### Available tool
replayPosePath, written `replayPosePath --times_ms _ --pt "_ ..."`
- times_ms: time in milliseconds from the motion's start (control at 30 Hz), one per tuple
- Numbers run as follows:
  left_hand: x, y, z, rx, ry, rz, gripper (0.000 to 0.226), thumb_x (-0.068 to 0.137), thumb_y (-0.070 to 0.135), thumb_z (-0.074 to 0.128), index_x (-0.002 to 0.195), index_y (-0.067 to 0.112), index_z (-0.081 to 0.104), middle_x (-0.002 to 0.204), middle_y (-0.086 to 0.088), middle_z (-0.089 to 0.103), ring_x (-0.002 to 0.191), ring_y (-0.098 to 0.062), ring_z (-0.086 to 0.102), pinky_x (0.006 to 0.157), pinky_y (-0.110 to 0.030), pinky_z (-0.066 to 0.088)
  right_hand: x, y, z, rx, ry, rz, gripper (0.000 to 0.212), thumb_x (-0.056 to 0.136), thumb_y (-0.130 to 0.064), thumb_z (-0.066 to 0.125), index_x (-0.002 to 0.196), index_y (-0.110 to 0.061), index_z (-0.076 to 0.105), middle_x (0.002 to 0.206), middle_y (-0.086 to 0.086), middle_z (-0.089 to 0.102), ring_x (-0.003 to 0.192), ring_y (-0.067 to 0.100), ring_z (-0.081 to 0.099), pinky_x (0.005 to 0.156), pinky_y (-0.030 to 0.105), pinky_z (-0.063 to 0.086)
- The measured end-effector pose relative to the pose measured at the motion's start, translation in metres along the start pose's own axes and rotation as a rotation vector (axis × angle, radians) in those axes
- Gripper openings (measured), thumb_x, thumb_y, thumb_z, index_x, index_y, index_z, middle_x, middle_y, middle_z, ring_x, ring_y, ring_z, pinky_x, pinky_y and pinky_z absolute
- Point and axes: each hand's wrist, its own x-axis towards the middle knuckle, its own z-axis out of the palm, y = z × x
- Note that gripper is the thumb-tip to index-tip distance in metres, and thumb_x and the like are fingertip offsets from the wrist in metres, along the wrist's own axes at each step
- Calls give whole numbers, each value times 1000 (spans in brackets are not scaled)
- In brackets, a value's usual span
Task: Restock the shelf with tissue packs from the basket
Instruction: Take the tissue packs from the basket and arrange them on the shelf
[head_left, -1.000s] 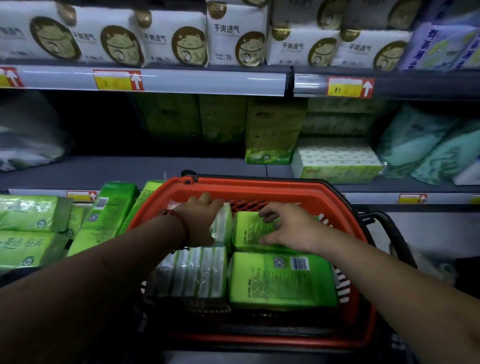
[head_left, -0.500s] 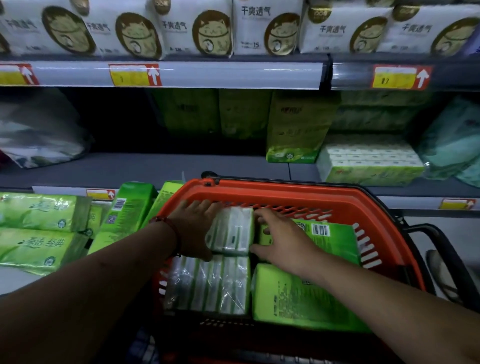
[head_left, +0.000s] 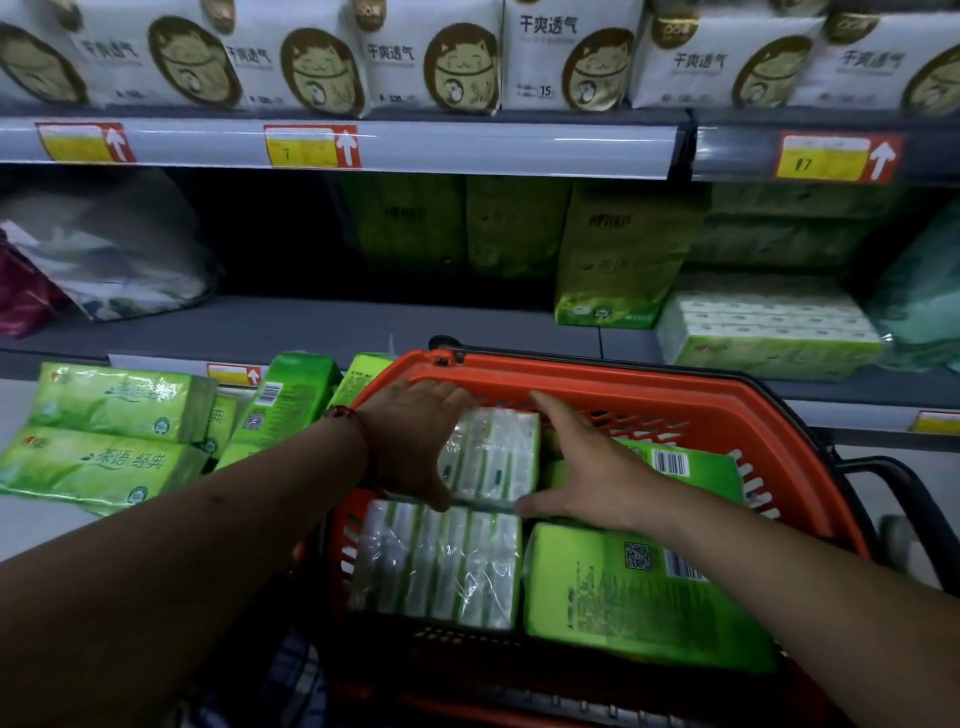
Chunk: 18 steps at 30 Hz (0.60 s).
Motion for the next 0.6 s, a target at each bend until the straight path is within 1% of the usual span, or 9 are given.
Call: replayPosePath --times_ms 67,100,133,200,267,333,400,467,600 --pt "-2 1 -3 -18 21 10 116 64 64 85 155 25 25 155 2 41 141 -23 39 119 -40 28 2 1 4 -83 17 -36 132 70 -56 88 161 -39 -7 171 -12 0 156 18 15 123 37 24" --pt "-3 1 -4 -29 32 13 115 64 63 86 155 25 26 155 2 41 140 -23 40 117 -40 30 3 2 7 -126 30 -56 133 70 -59 87 161 -37 -7 171 -12 1 156 18 14 124 37 23" --pt "-3 1 -5 -37 45 15 115 63 62 87 155 26 27 154 2 42 138 -22 40 116 -40 32 4 2 10 -158 48 -76 133 70 -60 86 162 -36 -7 170 -12 3 155 19 16 123 37 24" --pt "-3 -2 -7 -65 67 20 115 61 62 88 154 28 28 153 3 42 137 -22 40 114 -40 37 5 1 11 -184 91 -101 130 70 -57 87 162 -33 -2 164 -11 14 147 18 28 118 35 33" --pt "-2 -8 -9 -123 82 30 117 59 61 90 154 30 28 153 3 43 137 -23 40 113 -43 40 7 -1 8 -154 132 -107 126 69 -52 89 161 -32 6 156 -10 25 137 16 39 108 31 41" --pt "0 -14 -9 -195 119 39 123 56 58 92 156 29 27 154 0 42 139 -26 39 114 -46 41 9 -3 3 -98 167 -89 123 67 -47 91 161 -31 12 158 -10 28 137 15 41 104 28 39" --pt "2 -18 -7 -234 141 43 127 57 55 93 159 28 22 155 -3 39 141 -29 36 116 -50 38 10 -3 0 -47 180 -63 123 67 -43 93 161 -30 15 163 -10 26 141 15 38 105 26 35" --pt "5 -19 -5 -237 147 36 126 59 52 93 160 29 21 153 -4 38 140 -30 35 116 -51 37 12 -3 -1 -6 186 -44 123 66 -41 94 161 -31 16 164 -10 27 141 14 38 105 27 33" --pt "8 -23 -6 -245 168 42 119 64 48 93 160 23 27 154 -8 38 141 -33 35 118 -46 34 14 -3 0 34 177 -28 122 68 -37 94 162 -31 15 163 -9 28 142 16 38 106 29 34"
